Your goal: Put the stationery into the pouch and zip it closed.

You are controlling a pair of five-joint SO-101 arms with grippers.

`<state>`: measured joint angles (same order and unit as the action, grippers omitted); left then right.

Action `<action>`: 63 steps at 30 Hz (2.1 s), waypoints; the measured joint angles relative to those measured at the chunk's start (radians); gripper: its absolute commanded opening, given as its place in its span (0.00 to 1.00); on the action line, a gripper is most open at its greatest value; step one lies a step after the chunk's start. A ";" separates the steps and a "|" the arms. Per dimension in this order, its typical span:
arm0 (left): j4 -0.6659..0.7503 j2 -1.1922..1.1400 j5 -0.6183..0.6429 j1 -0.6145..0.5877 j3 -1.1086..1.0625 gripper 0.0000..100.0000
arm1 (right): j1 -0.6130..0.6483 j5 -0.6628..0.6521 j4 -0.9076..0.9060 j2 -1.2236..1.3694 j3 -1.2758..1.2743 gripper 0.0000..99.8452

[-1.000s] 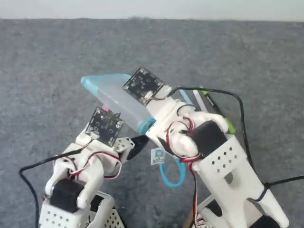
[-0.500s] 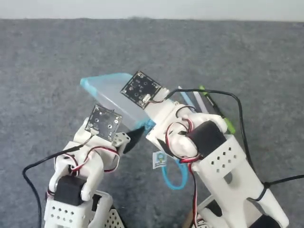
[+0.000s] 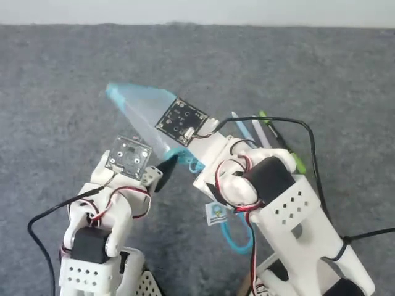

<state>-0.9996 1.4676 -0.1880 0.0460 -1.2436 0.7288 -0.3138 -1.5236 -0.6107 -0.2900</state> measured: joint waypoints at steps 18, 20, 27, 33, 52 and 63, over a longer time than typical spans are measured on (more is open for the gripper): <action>0.132 -0.011 0.043 -0.031 -0.114 0.28 | 0.132 -0.046 -0.009 -0.163 -0.092 0.01; 0.132 -0.011 0.071 -0.040 -0.115 0.28 | 0.166 -0.044 -0.009 -0.163 -0.092 0.01; 0.132 -0.011 0.081 0.012 -0.126 0.28 | 0.195 -0.046 -0.009 -0.163 -0.107 0.01; 0.132 -0.009 0.083 0.017 -0.127 0.14 | 0.196 -0.005 0.169 -0.163 -0.350 0.01; 0.183 -0.009 0.328 -0.256 -0.127 0.22 | 0.055 0.537 0.275 0.166 -0.374 0.20; 0.183 -0.009 0.328 -0.267 -0.127 0.22 | 0.127 0.796 0.207 0.674 -0.026 0.17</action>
<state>-0.8170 1.4584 0.1404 -0.2209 -1.3709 0.8562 0.4826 -1.3165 0.0629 -0.3161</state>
